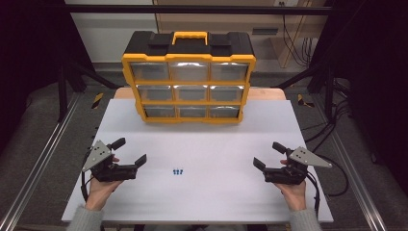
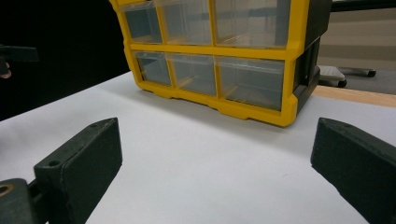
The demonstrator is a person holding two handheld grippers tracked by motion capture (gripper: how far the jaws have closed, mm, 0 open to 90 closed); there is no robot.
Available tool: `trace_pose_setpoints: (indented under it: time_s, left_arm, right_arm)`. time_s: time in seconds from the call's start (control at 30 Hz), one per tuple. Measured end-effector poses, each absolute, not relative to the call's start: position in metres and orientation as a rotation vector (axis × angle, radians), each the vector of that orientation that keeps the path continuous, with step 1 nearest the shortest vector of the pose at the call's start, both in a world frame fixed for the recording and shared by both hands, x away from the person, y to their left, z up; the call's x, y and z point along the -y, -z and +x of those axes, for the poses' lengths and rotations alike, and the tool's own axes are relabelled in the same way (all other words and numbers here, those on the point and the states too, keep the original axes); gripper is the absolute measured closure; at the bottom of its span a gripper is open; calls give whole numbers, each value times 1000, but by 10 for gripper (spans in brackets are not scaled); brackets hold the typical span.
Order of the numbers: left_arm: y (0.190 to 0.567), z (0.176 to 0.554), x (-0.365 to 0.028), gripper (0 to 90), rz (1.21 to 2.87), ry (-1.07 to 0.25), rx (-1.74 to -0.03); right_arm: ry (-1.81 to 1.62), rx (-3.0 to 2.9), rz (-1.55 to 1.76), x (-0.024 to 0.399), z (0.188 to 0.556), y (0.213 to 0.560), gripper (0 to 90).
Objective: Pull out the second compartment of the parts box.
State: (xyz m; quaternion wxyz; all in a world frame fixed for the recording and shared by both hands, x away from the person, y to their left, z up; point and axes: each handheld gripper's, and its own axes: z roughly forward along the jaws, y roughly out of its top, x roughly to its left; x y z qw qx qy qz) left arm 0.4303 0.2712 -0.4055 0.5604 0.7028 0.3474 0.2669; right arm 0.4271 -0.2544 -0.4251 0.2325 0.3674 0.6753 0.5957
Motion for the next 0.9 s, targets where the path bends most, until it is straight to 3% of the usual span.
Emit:
trace_pose_setpoints:
  time_s: [0.9]
  left_arm:
    - [395,435,-268,10,1713,-643,-775]
  right_arm:
    - [-1635,-1856,1019,252,428,426,26]
